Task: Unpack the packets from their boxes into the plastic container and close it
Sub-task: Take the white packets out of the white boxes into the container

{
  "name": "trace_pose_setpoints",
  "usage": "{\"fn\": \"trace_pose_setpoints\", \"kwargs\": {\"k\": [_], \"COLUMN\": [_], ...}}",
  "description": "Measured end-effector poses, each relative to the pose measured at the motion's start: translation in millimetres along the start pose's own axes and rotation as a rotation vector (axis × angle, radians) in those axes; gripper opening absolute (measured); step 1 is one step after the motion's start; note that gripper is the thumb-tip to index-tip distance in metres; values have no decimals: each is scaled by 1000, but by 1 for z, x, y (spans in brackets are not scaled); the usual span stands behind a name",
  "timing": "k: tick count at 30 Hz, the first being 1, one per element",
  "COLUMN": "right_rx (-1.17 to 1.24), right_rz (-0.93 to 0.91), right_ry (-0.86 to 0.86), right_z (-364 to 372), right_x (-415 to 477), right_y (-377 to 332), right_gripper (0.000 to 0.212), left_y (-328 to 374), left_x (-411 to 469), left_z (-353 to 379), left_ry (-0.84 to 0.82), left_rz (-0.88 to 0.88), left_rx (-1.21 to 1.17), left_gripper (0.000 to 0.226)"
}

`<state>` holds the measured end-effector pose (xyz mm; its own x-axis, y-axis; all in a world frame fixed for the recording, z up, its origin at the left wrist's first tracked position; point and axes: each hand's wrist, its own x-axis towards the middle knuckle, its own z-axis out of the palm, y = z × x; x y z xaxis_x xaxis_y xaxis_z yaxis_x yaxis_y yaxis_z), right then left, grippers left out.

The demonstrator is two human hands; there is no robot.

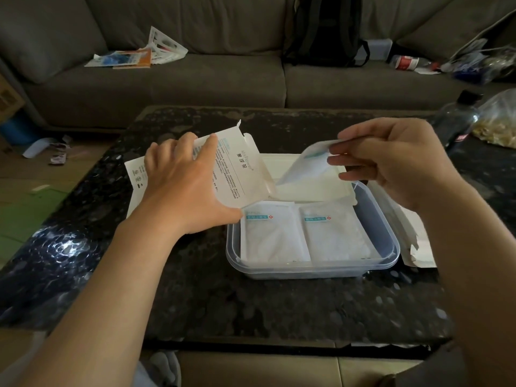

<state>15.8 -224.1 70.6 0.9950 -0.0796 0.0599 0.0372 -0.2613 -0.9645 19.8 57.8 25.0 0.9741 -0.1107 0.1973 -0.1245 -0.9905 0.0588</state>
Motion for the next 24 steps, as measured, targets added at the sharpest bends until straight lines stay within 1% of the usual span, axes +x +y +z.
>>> {"fn": "trace_pose_setpoints", "kwargs": {"k": [1,3,7,11,14,17,20,22,24], "right_rx": [-69,-170,-214,-228,-228,-306,-372,-441,-551], "right_rz": [-29,-62,-36,-18,50,153,223,202,157], "right_ry": [-33,-43,-3,-6,-38,-109,-110,-81,-83], "right_z": [-3,-6,-11,-18,-20,-12,-2,3,9], "right_x": [-1,-2,-2,-3,-2,0,7,14,22], "right_y": [0,0,-6,-7,-8,-4,7,13,19], "right_gripper": [13,8,11,20,23,24,23,19,12], "left_y": [0,0,1,1,1,3,5,6,6], "left_x": [0,0,0,0,0,0,0,-1,-1], "left_z": [0,0,1,2,2,2,3,3,3], "left_ry": [0,-4,-8,10,16,14,16,14,10], "left_rz": [0,4,15,22,29,36,40,40,40], "left_rx": [1,-4,-13,-18,-23,-22,-25,-26,-32], "left_gripper": [134,133,132,131,131,131,131,131,130]}}
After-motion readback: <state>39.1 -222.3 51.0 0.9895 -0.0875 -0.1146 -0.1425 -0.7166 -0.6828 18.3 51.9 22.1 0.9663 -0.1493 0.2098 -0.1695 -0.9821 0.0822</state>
